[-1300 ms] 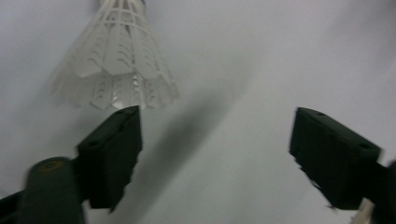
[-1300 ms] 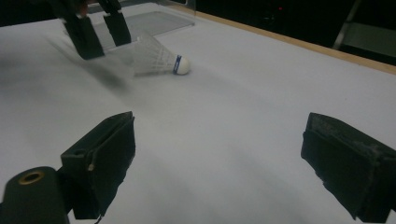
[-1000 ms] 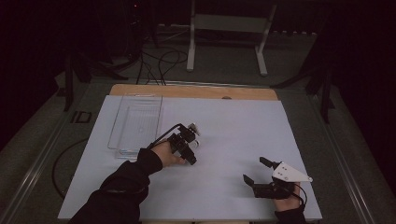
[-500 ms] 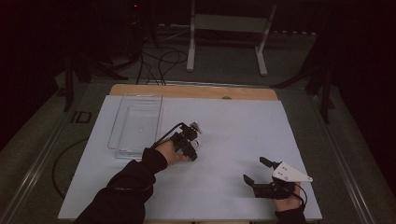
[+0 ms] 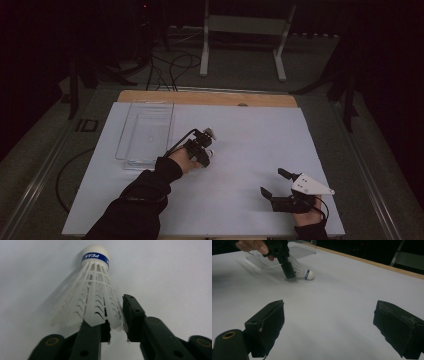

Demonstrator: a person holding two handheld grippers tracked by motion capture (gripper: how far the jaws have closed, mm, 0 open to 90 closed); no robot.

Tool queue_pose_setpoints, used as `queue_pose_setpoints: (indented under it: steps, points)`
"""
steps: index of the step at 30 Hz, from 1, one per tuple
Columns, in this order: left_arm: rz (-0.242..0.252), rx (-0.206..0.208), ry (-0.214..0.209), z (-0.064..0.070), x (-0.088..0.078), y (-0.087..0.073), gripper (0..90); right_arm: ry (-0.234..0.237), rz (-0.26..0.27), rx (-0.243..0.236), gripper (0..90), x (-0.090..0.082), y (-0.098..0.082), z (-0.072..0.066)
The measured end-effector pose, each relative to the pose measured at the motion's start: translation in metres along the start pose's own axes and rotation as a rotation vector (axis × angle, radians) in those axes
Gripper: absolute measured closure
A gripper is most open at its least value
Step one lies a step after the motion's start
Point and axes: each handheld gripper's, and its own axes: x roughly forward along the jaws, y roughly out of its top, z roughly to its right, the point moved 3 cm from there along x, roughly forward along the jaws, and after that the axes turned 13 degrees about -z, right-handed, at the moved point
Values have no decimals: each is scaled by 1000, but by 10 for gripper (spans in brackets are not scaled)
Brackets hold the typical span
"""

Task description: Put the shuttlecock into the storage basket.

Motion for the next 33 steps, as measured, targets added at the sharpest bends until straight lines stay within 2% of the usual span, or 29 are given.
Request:
queue_pose_setpoints:
  steps: [6, 9, 14, 24, 33]
  points:
    - [8, -6, 8, -3, -1, 2, 884, 1, -1, 0, 102, 0, 0, 0]
    - [19, -6, 22, -5, -3, 2, 895, 1, -1, -1, 102, 0, 0, 0]
    - [24, 21, 46, -5, -9, 1, 900, 2, -2, 1, 102, 0, 0, 0]
    - [19, 65, 52, 0, -23, 1, 900, -1, -2, 0, 103, 0, 0, 0]
    - [0, 133, 51, 9, -34, -2, 900, 2, 1, 3, 103, 0, 0, 0]
